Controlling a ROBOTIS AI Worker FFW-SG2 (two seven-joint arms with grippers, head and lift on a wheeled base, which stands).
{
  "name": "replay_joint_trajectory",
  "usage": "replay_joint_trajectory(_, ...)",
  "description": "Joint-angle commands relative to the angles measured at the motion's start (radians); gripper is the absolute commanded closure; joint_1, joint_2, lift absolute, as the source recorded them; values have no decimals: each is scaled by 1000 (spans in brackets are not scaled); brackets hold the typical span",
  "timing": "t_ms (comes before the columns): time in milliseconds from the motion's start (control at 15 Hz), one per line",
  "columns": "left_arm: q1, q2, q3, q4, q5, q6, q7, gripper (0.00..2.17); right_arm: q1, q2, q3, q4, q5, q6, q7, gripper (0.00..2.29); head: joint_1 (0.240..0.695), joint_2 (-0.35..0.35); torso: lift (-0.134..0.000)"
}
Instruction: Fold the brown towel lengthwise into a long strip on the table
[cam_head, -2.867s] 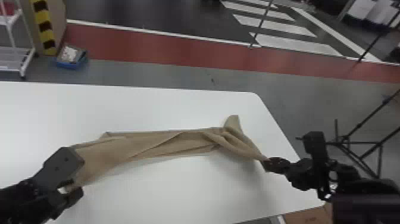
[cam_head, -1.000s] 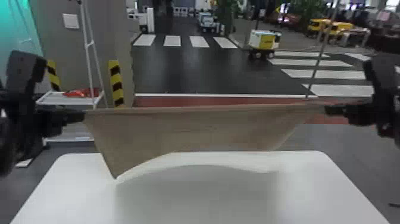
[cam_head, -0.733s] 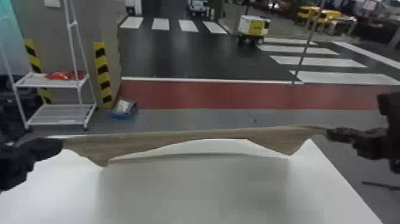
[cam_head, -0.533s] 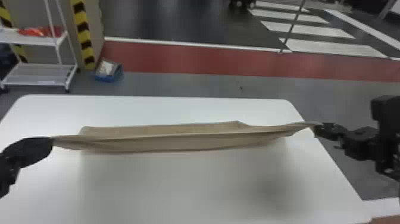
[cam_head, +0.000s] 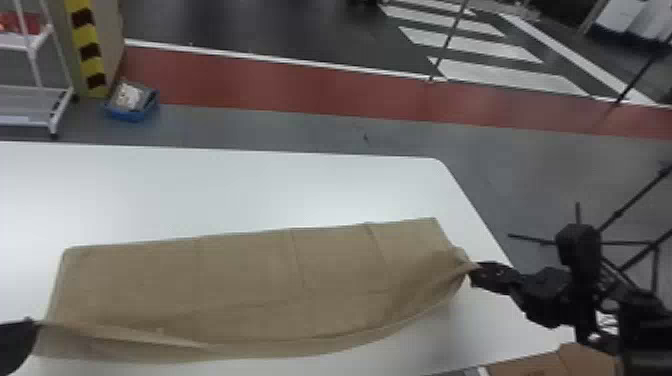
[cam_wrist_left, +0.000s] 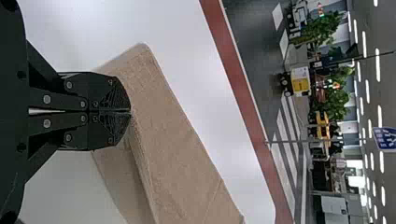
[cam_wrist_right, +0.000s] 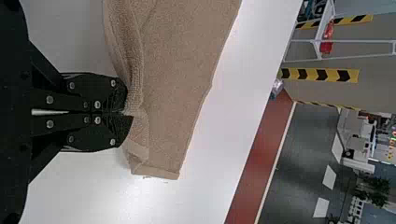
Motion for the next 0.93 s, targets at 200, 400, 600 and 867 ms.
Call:
replay_joint_trajectory(200,-146,6,14,59,-39,182,-28,1946,-59,-23,6,11,50,100,7,2125,695,-315,-92)
replay_joint_trajectory(400,-261,6,8,99,-56,317,-33,1946,-130,-55,26,9,67,260,56,2125,695,-285,-92)
replay_joint_trajectory(600,-355,15,-15,159,-61,376,-42,1946,-205,-98,78,18,120,361,83,2125,695,-267,-92)
replay_joint_trajectory(867,-479,20,-74,246,-108,437,-42,1946,-351,-140,208,116,194,465,132,2121,695,-254,-92)
